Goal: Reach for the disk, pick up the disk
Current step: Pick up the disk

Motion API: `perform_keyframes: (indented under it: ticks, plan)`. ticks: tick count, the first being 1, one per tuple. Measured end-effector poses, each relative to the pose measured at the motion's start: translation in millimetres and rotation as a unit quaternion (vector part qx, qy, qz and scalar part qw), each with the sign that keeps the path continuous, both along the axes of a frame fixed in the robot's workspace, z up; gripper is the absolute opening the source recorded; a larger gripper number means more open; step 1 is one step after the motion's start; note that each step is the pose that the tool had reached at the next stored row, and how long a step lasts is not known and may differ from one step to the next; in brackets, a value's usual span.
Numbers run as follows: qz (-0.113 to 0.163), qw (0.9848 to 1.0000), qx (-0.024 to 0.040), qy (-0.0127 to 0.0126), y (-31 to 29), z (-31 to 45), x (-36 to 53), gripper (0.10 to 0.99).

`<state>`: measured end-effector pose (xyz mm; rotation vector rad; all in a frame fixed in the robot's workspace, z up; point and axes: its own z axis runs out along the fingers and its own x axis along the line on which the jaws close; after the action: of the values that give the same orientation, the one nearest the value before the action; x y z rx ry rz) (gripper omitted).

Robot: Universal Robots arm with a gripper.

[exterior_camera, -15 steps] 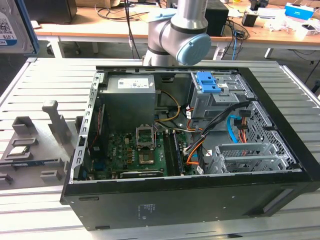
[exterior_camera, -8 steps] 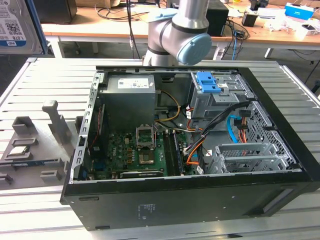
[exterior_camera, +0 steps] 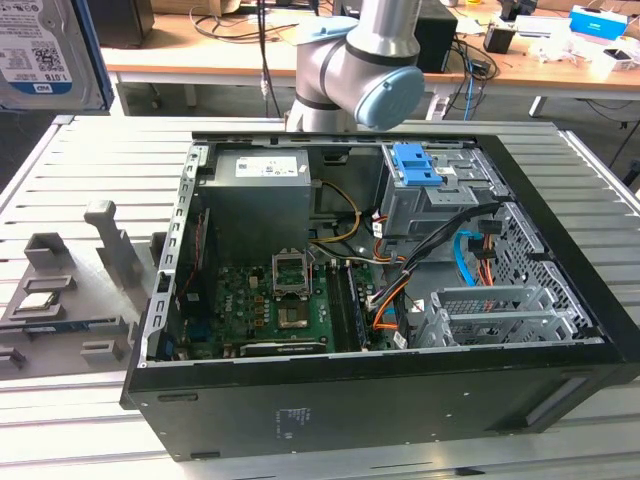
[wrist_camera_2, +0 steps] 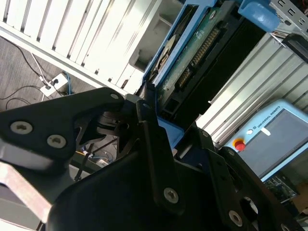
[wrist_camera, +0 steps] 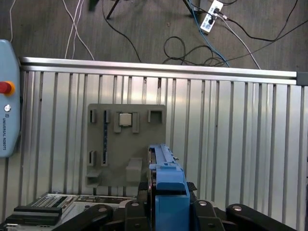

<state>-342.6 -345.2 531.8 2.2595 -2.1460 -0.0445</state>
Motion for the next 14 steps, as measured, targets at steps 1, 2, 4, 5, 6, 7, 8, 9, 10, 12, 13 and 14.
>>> perform_keyframes:
  ticks: [1, 2, 4, 5, 6, 7, 8, 9, 10, 12, 13, 14]
  plan:
    - [0.0, 1.0, 0.0, 0.0, 0.0, -0.1, 1.6, 0.369]
    - [0.0, 1.0, 0.0, 0.0, 0.0, -0.1, 3.7, 0.369]
    - [0.0, 1.0, 0.0, 0.0, 0.0, -0.3, 8.9, 0.369]
    - [0.0, 1.0, 0.0, 0.0, 0.0, -0.4, 10.5, 0.369]
    - [0.0, 1.0, 0.0, 0.0, 0.0, -0.5, 12.4, 0.369]
    - [0.0, 1.0, 0.0, 0.0, 0.0, -0.5, 14.5, 0.369]
    - [0.0, 1.0, -0.0001, 0.0, 0.0, -0.6, 15.8, 0.369]
    - [0.0, 1.0, 0.0, 0.0, 0.0, -0.7, 17.6, 0.369]
    - [0.0, 1.0, -0.0001, 0.0, 0.0, -0.8, 19.9, 0.369]
    - [0.0, 1.0, -0.0001, 0.0, 0.0, -1.0, 26.5, 0.369]
    - [0.0, 1.0, -0.0001, 0.0, 0.0, -1.1, 29.3, 0.369]
    - [0.0, 1.0, -0.0001, 0.0, 0.0, -1.2, 32.7, 0.369]
